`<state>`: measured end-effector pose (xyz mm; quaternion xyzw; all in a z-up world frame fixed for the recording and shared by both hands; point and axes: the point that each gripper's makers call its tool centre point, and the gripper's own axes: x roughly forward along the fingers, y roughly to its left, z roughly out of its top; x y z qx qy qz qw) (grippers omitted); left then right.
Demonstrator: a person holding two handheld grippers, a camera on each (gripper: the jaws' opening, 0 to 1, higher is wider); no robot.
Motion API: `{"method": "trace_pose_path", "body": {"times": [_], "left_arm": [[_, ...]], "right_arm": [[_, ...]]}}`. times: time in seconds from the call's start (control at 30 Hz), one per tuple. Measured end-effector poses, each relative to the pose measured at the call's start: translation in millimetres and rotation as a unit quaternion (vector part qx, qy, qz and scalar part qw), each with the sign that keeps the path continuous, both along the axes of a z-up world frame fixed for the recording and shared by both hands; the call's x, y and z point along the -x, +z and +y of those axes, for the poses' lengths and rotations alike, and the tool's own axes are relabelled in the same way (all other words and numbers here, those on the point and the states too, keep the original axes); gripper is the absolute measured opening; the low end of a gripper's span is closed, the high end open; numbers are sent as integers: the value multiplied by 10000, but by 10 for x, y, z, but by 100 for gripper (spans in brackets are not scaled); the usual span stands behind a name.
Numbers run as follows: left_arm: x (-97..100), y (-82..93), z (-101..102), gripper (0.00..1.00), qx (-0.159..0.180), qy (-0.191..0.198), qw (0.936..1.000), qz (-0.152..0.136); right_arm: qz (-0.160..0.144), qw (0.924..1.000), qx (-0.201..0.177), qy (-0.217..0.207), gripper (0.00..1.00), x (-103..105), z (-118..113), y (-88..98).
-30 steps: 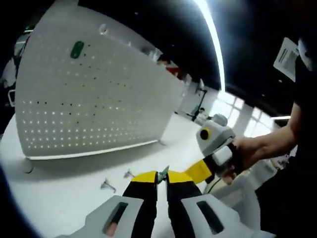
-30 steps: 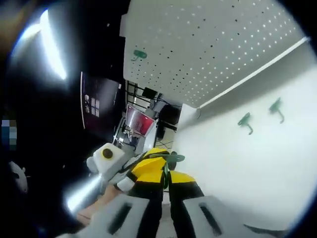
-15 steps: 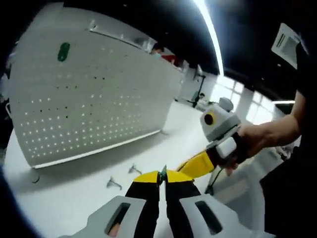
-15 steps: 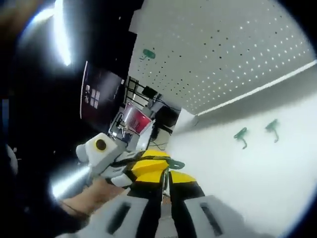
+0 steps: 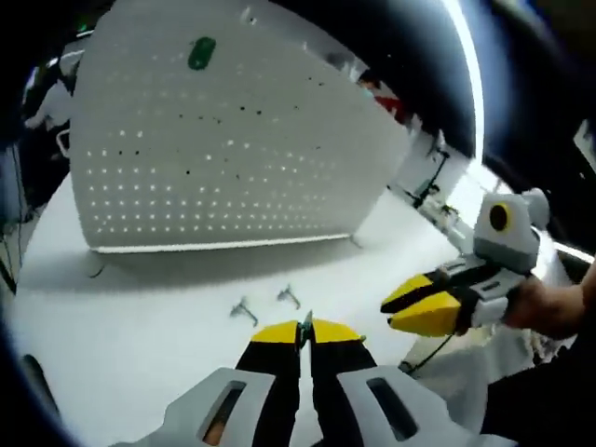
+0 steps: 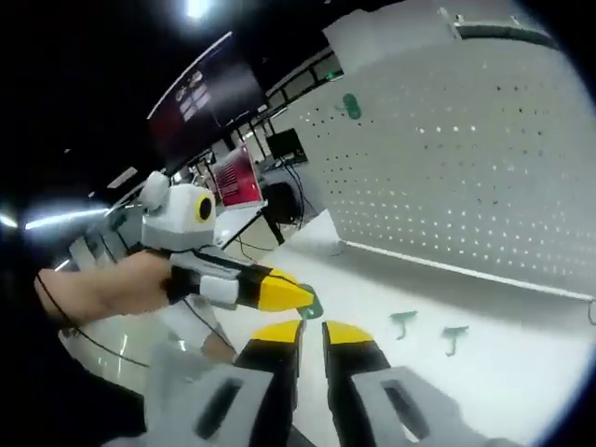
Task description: Insert the hook assembly into the mounting plate slot until the hook locks in place.
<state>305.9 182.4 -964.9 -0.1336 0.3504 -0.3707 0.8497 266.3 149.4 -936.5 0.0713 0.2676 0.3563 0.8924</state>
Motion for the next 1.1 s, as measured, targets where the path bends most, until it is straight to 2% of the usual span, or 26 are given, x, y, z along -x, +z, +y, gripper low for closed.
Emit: {"method": "trace_pose_path", "body": {"times": [0.03, 0.07, 0.13, 0.17, 0.23, 0.3, 0.37, 0.43, 0.57, 0.73, 0.87, 1.1], "left_arm": [[18, -32, 31, 1, 58, 155, 9994, 307], [24, -46, 48, 1, 104, 250, 9986, 451], [37, -22, 46, 1, 327, 352, 9969, 624], [56, -39, 62, 1, 305, 355, 9964, 705], [62, -63, 77, 1, 204, 354, 9968, 688], [91, -67, 74, 1, 182, 338, 9966, 730], [120, -49, 59, 1, 252, 348, 9961, 772], [131, -28, 50, 1, 203, 339, 9971, 656], [178, -15, 6, 1, 242, 300, 9968, 706], [217, 11, -42, 1, 425, 319, 9955, 782], [262, 37, -73, 1, 648, 362, 9933, 891], [302, 77, -86, 1, 941, 481, 9892, 1014]], "right_arm": [[-38, 10000, 18, 14, 8, 7, 15, 3], [-78, 10000, -3, 11, 8, 11, 29, 13], [7, 9999, -15, -111, 8, -1, 21, -11], [40, 9999, -50, -91, 8, 1, 40, -17], [13, 10000, 81, -34, 9, 14, 67, -44], [-166, 9991, 372, 93, 9, 11, 73, -69], [-191, 9988, 412, 184, 9, 17, 117, -82], [-134, 9977, 577, 323, 8, 30, 136, -149], [-369, 9950, 829, 426, 7, -3, 156, -182], [-563, 9906, 1067, 638, 7, 3, 215, -199], [-654, 9894, 1099, 685, 5, 4, 219, -167], [-959, 9810, 1361, 999, 4, 23, 279, -117]]}}
